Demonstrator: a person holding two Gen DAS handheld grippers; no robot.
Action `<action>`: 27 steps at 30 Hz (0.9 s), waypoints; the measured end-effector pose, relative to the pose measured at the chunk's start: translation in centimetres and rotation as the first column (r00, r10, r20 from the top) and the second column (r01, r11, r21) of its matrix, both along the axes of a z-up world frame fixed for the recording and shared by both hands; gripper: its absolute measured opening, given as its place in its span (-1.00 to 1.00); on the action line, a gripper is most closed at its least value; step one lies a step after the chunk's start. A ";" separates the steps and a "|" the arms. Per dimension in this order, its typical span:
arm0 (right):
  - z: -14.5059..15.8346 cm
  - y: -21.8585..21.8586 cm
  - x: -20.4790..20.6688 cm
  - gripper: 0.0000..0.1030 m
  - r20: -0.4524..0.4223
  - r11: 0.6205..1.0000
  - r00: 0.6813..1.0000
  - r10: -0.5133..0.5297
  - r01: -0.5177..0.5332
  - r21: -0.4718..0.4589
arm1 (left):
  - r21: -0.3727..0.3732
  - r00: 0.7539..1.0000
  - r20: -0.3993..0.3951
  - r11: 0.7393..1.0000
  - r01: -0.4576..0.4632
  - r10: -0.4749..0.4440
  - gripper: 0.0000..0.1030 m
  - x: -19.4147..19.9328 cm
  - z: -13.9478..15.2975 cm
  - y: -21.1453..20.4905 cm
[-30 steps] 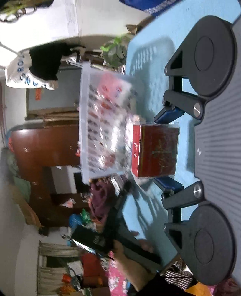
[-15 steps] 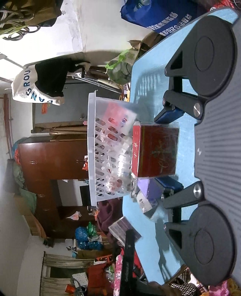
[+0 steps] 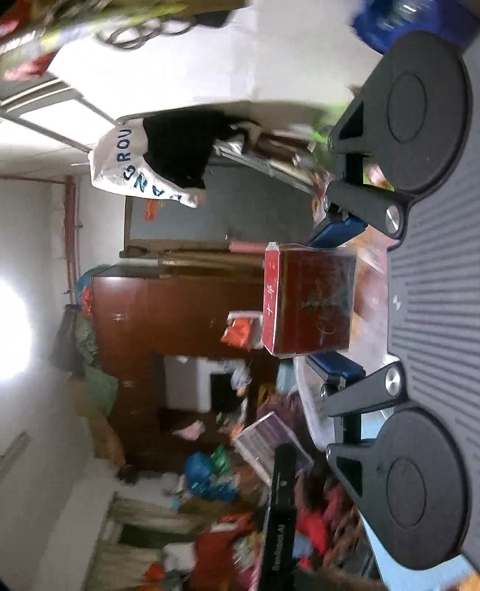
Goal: Organize objects
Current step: 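Carry both items over the white basket and open both tools, then grasp a bagged label packet with the left tool while the right tool grasps a purple box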
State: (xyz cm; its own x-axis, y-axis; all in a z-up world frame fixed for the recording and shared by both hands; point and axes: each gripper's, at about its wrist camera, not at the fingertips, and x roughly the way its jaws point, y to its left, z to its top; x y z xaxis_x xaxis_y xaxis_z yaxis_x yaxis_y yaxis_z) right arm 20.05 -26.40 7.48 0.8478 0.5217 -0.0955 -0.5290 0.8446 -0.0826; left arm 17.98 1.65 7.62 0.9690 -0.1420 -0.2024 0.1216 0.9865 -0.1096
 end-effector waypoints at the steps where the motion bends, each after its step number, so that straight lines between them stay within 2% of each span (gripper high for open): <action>1: 0.8 0.5 1.9 0.25 -0.029 1.000 1.000 0.006 -0.006 -0.007 | 0.028 0.999 -0.038 1.000 -0.005 0.006 -0.15 1.9 0.5 -0.4; 2: 1.4 1.1 3.7 0.26 -0.056 1.000 0.998 0.008 -0.009 -0.015 | 0.057 0.996 -0.089 0.998 -0.012 0.017 -0.08 3.6 0.5 -0.8; 3: 1.6 1.5 4.9 0.36 -0.058 1.000 0.998 0.002 -0.003 -0.016 | 0.079 0.991 -0.126 0.997 -0.025 0.034 0.22 5.1 0.2 -1.1; 4: 1.7 2.0 5.7 0.79 -0.053 0.999 0.998 -0.023 0.021 -0.032 | 0.095 0.988 -0.145 0.995 -0.037 0.051 0.40 6.4 -0.3 -1.4; 5: 1.6 2.7 6.4 1.00 -0.055 0.996 0.997 -0.063 0.060 -0.062 | 0.110 0.985 -0.163 0.993 -0.040 0.058 0.48 7.2 -0.8 -1.6; 6: 1.4 3.2 6.7 1.00 -0.051 0.993 0.995 -0.089 0.085 -0.079 | 0.107 0.983 -0.171 0.993 -0.041 0.060 0.43 7.3 -1.1 -1.5; 7: 1.3 3.2 6.5 1.00 -0.057 0.993 0.994 -0.092 0.087 -0.085 | 0.073 0.987 -0.158 0.997 -0.031 0.042 0.43 6.5 -1.3 -1.2; 9: 0.7 2.4 4.9 1.00 -0.077 0.997 0.996 -0.046 0.041 -0.059 | 0.018 0.995 -0.102 1.000 0.015 -0.013 0.45 3.5 -1.4 -0.5; 11: -0.4 0.9 2.1 1.00 -0.063 1.000 0.998 -0.018 0.017 -0.011 | 0.011 0.996 -0.084 1.000 0.027 -0.026 0.58 -0.2 -2.6 -0.3; 14: -3.5 -1.1 -1.1 1.00 -0.117 0.999 0.993 0.002 0.004 0.049 | 0.027 0.984 -0.163 0.997 0.070 -0.065 0.63 -3.7 -6.2 -1.2; 16: -5.7 -2.0 -2.2 1.00 -0.159 0.996 0.987 0.008 0.006 0.088 | 0.039 0.966 -0.248 0.995 0.090 -0.078 0.63 -4.4 -8.9 -2.1; 19: -8.4 -3.1 -3.0 1.00 -0.221 0.990 0.975 -0.001 0.032 0.138 | 0.021 0.945 -0.319 0.996 0.082 -0.071 0.54 -3.7 -11.1 -2.6; 22: -9.4 -3.5 -2.6 1.00 -0.281 0.986 0.960 -0.007 0.053 0.158 | -0.092 0.938 -0.334 0.994 0.061 -0.088 0.51 -3.3 -11.9 -1.3; 23: -9.4 -3.4 -2.5 1.00 -0.290 0.987 0.957 0.000 0.046 0.152 | -0.108 0.939 -0.333 0.993 0.049 -0.083 0.49 -3.4 -12.1 -1.0; 25: -9.4 -3.0 -2.4 1.00 -0.287 0.990 0.958 0.019 0.023 0.142 | -0.110 0.947 -0.319 0.994 0.008 -0.043 0.49 -4.0 -12.4 -1.1; 27: -9.7 -2.4 -2.7 1.00 -0.287 0.992 0.957 0.040 -0.004 0.128 | -0.078 0.948 -0.317 0.996 -0.035 0.008 0.37 -4.7 -12.5 -0.8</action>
